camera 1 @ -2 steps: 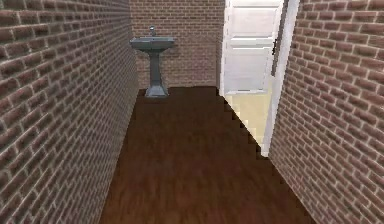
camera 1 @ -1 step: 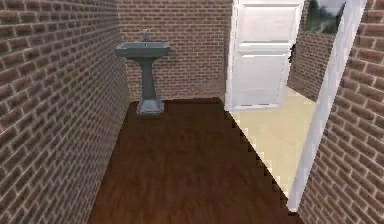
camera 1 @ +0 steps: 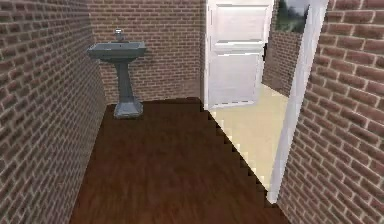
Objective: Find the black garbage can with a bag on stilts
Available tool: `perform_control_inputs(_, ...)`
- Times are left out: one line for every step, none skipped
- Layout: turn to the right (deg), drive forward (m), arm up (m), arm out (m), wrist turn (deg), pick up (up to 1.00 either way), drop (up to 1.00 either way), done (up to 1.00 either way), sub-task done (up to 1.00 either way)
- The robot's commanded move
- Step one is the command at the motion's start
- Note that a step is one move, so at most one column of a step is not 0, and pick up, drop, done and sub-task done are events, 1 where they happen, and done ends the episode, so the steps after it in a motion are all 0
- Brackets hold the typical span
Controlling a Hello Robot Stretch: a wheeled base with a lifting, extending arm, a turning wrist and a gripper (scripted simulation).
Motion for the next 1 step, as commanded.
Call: perform_control_inputs(0.0, 1.00, 0.00, 0.00, 0.0, 0.00, 0.00, 0.00, 0.00)
